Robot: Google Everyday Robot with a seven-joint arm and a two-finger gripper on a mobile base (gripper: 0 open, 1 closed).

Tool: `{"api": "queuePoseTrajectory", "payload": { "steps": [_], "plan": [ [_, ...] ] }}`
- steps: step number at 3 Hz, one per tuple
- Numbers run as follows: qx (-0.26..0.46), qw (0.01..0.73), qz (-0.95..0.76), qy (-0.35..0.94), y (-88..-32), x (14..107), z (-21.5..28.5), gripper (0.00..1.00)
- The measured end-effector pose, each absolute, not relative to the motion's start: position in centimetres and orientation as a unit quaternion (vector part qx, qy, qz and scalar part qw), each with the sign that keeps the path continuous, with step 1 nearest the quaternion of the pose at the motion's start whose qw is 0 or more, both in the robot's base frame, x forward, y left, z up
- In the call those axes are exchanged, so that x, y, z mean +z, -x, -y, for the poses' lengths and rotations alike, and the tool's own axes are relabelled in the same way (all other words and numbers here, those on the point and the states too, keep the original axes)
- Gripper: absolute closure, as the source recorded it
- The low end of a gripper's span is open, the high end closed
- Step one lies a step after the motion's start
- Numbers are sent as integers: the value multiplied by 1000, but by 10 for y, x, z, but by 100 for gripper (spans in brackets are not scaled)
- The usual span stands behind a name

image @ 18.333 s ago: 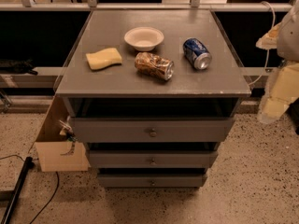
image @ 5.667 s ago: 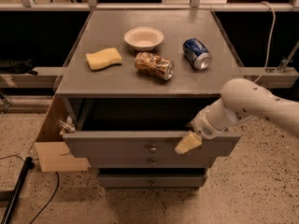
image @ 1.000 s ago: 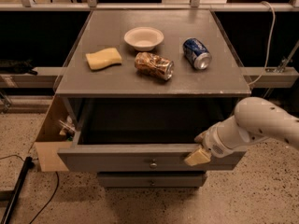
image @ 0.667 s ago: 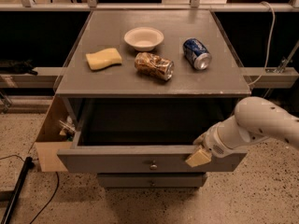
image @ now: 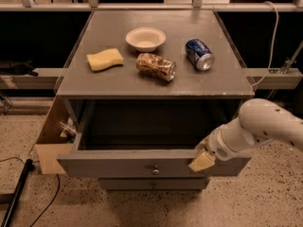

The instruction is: Open top drawer

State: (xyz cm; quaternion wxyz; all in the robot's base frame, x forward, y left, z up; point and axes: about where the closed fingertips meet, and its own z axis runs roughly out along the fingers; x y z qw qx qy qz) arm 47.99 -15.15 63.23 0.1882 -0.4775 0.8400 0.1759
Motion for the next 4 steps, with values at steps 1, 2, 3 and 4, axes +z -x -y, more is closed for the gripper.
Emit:
{"api": "queuePoseTrajectory", "payload": {
  "steps": [1, 2, 3, 4],
  "plan": [
    [176, 188, -840, 477, -480, 632, 151, 100],
    [176, 188, -840, 477, -480, 632, 151, 84],
    [176, 188, -840, 477, -480, 632, 151, 61],
    [176, 188, -840, 478, -480, 632, 151, 38]
  ]
}}
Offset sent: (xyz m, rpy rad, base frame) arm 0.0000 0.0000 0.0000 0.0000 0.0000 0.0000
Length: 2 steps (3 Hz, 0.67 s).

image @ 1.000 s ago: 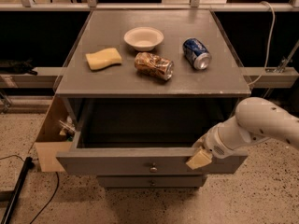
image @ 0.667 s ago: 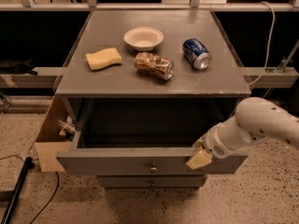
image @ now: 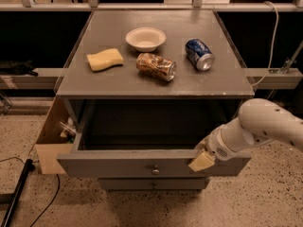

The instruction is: Open top drawer

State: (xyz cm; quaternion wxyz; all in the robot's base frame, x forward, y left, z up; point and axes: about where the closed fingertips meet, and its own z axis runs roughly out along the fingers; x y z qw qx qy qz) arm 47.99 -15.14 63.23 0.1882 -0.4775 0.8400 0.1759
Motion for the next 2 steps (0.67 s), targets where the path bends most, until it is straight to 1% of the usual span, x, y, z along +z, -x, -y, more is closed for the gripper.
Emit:
{"api": "queuePoseTrajectory", "payload": {
  "steps": [1, 2],
  "plan": [
    [176, 188, -840, 478, -480, 632, 151, 15],
    [177, 188, -840, 477, -480, 632, 151, 0]
  ]
}}
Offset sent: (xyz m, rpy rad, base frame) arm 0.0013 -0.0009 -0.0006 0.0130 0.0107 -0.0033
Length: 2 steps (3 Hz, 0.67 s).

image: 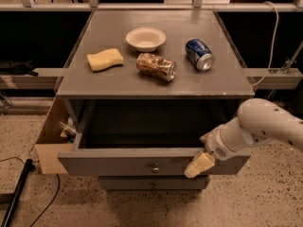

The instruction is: Open top drawer

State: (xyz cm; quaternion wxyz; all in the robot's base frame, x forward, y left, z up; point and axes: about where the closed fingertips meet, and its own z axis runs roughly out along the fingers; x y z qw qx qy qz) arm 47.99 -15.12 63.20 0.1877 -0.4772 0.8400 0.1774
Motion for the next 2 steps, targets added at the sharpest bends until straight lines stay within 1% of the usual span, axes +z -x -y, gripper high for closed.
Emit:
{"api": "queuePoseTrajectory", "payload": {
  "steps": [1, 2],
  "plan": [
    [190, 186, -841, 470, -479, 627, 153, 0],
    [201, 188, -840, 467, -472, 622, 153, 18]
  ]
}}
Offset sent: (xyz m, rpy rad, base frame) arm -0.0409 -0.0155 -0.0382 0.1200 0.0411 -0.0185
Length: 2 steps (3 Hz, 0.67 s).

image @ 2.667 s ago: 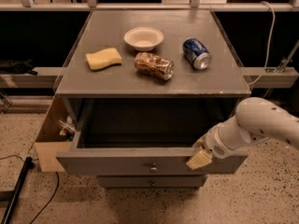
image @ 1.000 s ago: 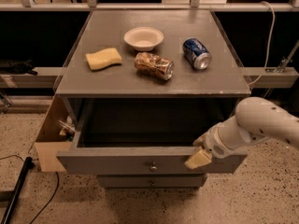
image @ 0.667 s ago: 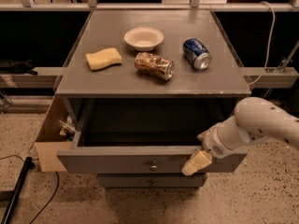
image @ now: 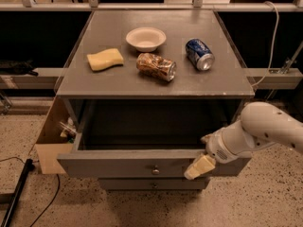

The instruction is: Open top drawer

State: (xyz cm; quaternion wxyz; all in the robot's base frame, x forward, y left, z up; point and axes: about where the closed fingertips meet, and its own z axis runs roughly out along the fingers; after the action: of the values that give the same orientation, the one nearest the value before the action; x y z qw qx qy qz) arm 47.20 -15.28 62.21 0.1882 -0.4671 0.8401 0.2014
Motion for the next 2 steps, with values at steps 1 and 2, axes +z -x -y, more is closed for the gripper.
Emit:
{"api": "queuePoseTrajectory", "payload": {
  "steps": [1, 2],
  "plan": [
    [201, 188, -840, 467, -472, 625, 153, 41],
    [208, 190, -839, 465, -468, 625, 151, 65]
  ]
}}
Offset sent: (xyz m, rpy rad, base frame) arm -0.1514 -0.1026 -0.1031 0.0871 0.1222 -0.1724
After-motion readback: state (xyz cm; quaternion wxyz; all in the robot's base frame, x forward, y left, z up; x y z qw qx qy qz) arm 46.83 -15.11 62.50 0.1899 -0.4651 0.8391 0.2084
